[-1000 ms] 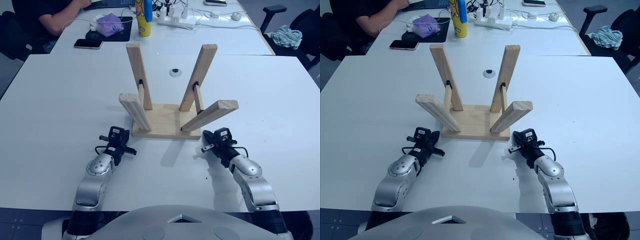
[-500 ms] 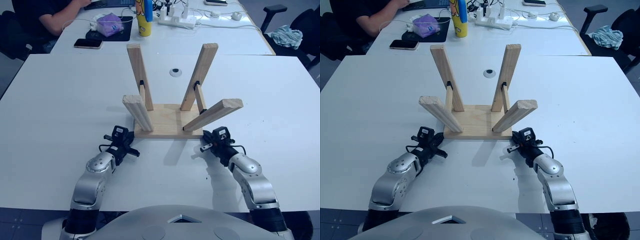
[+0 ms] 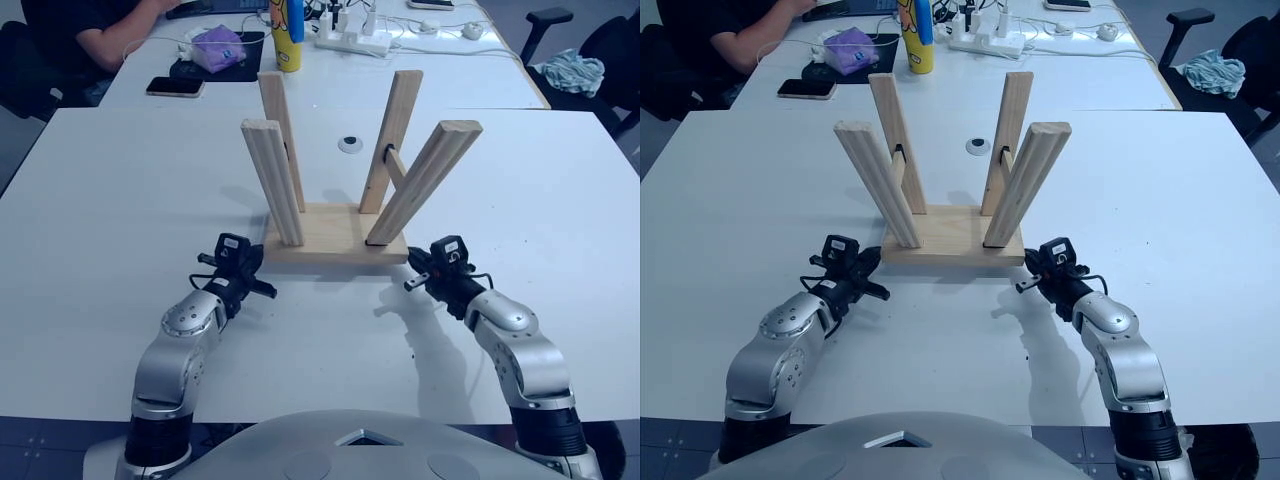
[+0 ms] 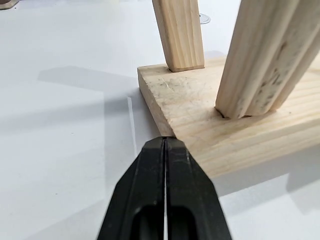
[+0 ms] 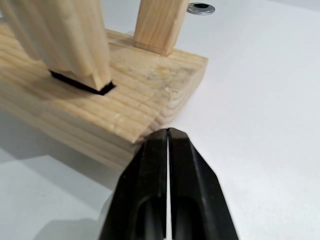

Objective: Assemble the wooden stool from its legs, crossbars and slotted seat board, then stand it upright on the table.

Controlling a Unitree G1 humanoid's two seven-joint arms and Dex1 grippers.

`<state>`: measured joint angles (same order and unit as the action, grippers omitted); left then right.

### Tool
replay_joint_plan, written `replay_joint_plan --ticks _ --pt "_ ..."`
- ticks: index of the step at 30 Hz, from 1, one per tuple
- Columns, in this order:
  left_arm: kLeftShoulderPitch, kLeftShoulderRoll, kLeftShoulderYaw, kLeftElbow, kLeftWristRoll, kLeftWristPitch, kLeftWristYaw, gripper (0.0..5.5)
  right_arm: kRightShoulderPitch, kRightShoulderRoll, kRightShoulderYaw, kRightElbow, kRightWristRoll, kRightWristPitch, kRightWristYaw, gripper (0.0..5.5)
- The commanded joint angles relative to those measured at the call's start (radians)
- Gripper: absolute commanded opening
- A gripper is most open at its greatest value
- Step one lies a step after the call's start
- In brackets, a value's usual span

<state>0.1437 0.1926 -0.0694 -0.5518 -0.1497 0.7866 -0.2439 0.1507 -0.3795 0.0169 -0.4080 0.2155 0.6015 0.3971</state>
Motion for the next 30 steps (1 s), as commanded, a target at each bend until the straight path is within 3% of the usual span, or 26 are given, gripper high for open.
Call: replay_joint_plan --ticks 1,22,27,30 --pt "-0.066 -0.016 -0.031 -0.072 -0.066 0.040 -0.033 0.01 -0.054 0.030 0.028 -0.084 0.070 0.014 0.038 0.00" --pt "-0.149 0.006 -0.024 -0.313 -0.090 0.280 -0.022 0.01 -0.106 0.091 -0.080 -0.235 0.173 0.138 -0.030 0.00" --pt "-0.169 -0.007 0.014 -0.306 -0.054 0.240 0.023 0.01 -0.128 0.098 -0.108 -0.218 0.175 0.112 -0.044 0.00" --pt "-0.161 0.011 0.038 -0.271 0.041 0.117 0.095 0.01 -0.124 0.101 -0.124 -0.189 0.124 0.064 -0.076 0.00"
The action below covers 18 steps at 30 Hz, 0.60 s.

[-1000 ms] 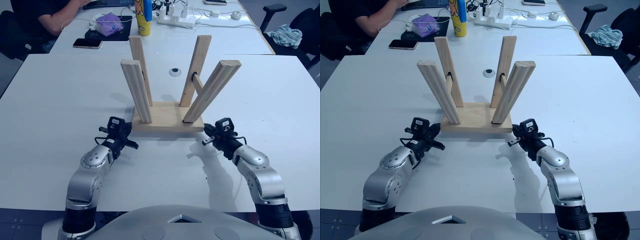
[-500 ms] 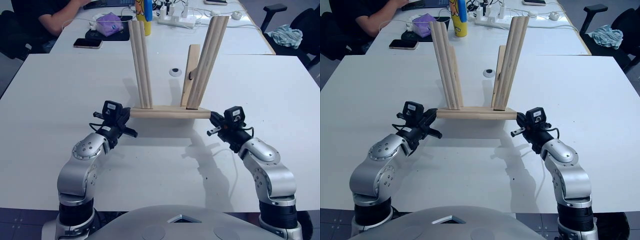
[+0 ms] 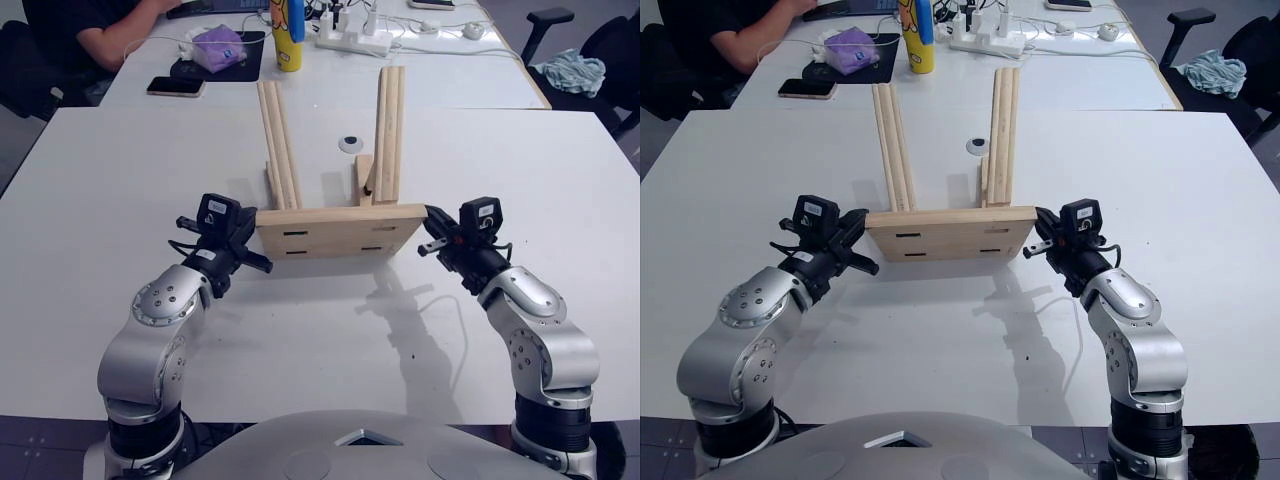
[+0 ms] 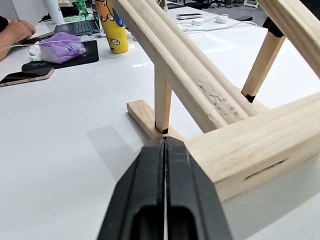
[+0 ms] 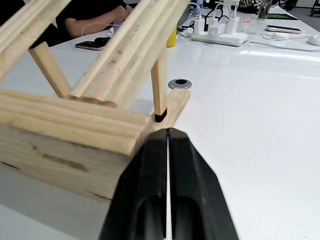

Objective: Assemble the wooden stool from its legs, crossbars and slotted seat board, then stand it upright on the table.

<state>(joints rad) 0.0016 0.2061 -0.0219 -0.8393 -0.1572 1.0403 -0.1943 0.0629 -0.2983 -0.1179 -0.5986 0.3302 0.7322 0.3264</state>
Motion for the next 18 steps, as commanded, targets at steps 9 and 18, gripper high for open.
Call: replay_joint_plan --ticks 9,18 --pt "0.173 -0.035 0.003 0.217 0.195 -0.524 0.175 0.01 0.049 0.066 -0.056 0.229 -0.145 -0.388 -0.123 0.00" --pt "0.128 -0.068 -0.050 0.460 0.148 -0.574 0.095 0.01 0.075 0.118 0.088 0.432 -0.194 -0.519 -0.075 0.00"
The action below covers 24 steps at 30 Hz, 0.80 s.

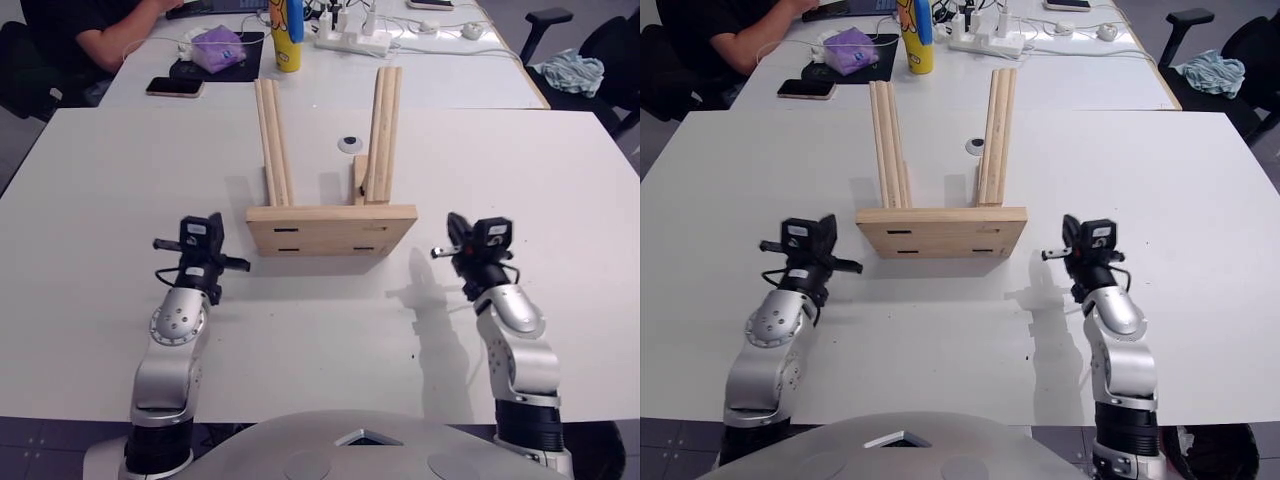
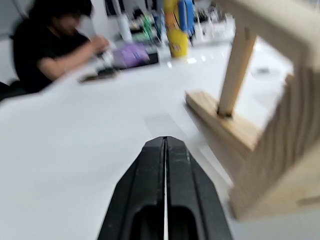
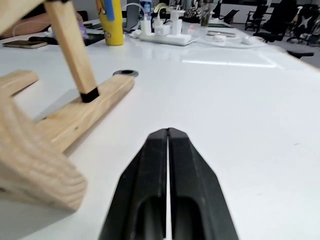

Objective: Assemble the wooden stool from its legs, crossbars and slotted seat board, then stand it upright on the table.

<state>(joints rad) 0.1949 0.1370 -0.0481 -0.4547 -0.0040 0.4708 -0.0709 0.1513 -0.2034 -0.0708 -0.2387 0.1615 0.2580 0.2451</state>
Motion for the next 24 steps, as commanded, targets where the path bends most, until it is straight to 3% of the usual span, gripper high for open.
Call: replay_joint_plan --ticks 1,24 --pt "-0.077 0.006 -0.038 0.100 -0.001 0.009 -0.041 0.01 -0.023 0.029 0.051 0.092 -0.030 -0.053 0.004 0.00" --pt "-0.135 -0.006 -0.118 0.258 0.060 0.043 -0.063 0.01 -0.089 0.033 0.139 0.263 -0.108 -0.027 -0.005 0.00"
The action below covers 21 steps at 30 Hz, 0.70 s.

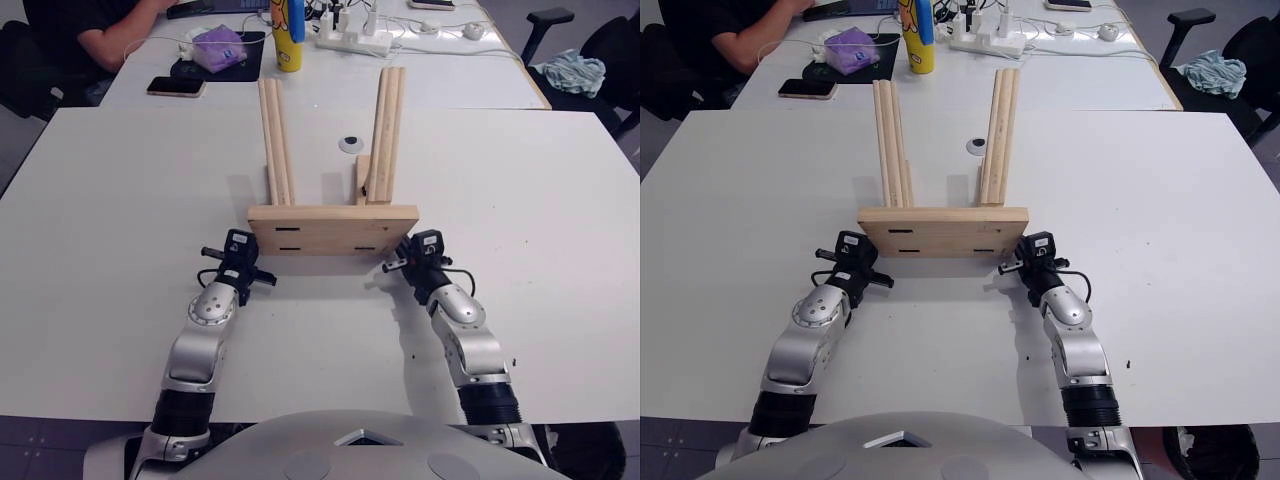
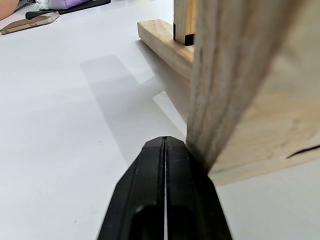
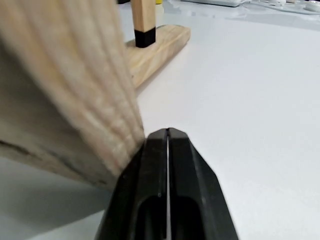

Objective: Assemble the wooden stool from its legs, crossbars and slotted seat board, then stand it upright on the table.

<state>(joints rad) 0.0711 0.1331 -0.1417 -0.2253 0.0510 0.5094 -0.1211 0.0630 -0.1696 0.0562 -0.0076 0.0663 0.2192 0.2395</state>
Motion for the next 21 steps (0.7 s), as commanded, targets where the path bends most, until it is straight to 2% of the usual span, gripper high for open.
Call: replay_joint_plan --ticks 1,13,21 --pt "-0.010 -0.001 -0.026 0.034 0.007 0.004 -0.014 0.01 -0.003 0.001 0.012 0.039 -0.014 0.016 0.000 0.00" --pt "-0.041 -0.045 -0.078 -0.100 -0.049 0.063 -0.063 0.01 -0.002 0.023 0.057 -0.055 0.028 0.007 0.068 0.00" --pt "-0.041 -0.073 -0.105 -0.233 -0.077 0.152 -0.061 0.01 -0.030 0.036 0.050 -0.257 0.098 0.143 0.058 0.00"
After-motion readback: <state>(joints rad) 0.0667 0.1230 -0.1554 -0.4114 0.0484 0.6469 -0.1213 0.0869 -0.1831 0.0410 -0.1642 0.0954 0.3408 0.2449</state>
